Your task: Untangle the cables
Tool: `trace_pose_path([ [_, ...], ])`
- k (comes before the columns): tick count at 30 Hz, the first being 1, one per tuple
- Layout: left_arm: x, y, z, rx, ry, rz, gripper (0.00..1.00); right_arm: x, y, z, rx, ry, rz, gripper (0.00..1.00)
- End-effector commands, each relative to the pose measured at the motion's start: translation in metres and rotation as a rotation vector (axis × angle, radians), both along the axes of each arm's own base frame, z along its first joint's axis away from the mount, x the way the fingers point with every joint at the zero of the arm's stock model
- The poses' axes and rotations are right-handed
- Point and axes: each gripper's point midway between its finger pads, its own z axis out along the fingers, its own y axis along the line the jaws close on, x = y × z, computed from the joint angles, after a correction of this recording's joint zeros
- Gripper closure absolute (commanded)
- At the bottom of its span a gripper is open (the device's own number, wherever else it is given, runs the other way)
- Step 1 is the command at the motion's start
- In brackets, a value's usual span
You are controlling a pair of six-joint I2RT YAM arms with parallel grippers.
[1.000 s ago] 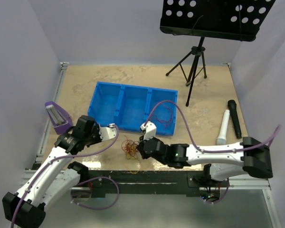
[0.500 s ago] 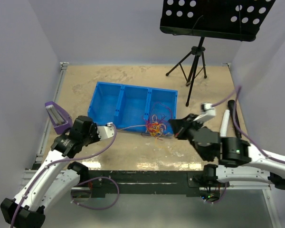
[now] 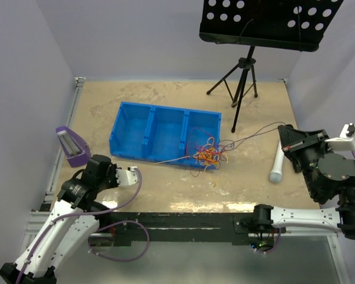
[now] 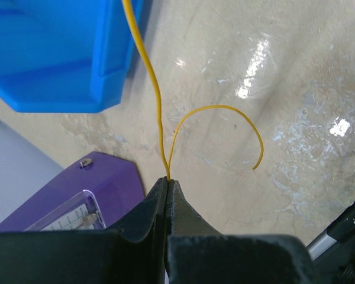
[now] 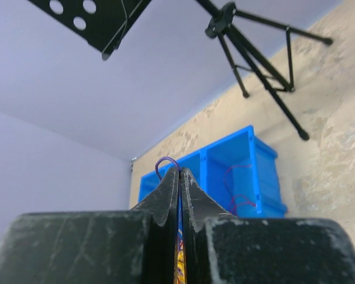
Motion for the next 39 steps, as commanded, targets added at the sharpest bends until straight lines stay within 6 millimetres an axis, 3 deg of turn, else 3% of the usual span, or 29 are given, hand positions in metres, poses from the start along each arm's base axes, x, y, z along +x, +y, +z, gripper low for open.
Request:
trace_pose_path([
  [1,-0.016,0.024,-0.024,0.141,0.064,0.004,1.00,-0.001,-0.053,0.023,0.001,-0.045,-0.160,1.00],
  [7,-0.027,0.047,-0.049,0.278,0.095,-0.010,1.00,-0.010,-0.113,0.050,0.054,-0.053,-0.278,1.00],
  [13,-0.035,0.066,-0.066,0.396,0.108,-0.026,1.00,-0.023,-0.167,0.041,0.072,0.072,-0.320,1.00],
  [15,-0.034,0.065,-0.066,0.396,0.100,-0.027,1.00,-0.022,-0.171,0.038,0.080,0.073,-0.315,1.00],
  [20,-0.023,0.056,-0.056,0.350,0.074,-0.013,1.00,-0.020,-0.162,0.032,0.025,0.091,-0.315,1.00],
  [23,-0.016,0.043,-0.043,0.272,0.053,-0.015,1.00,-0.017,-0.153,0.037,0.016,0.077,-0.289,1.00],
  [26,0.000,0.022,-0.015,0.144,0.000,0.005,0.97,-0.010,-0.127,0.041,-0.013,0.047,-0.232,1.00],
  [33,0.023,-0.045,0.086,-0.230,-0.065,-0.055,1.00,0.001,-0.049,0.051,-0.086,-0.043,-0.126,1.00],
  [39,0.040,-0.066,0.167,-0.373,-0.204,-0.085,1.00,0.006,0.035,0.051,-0.149,-0.078,0.004,1.00],
])
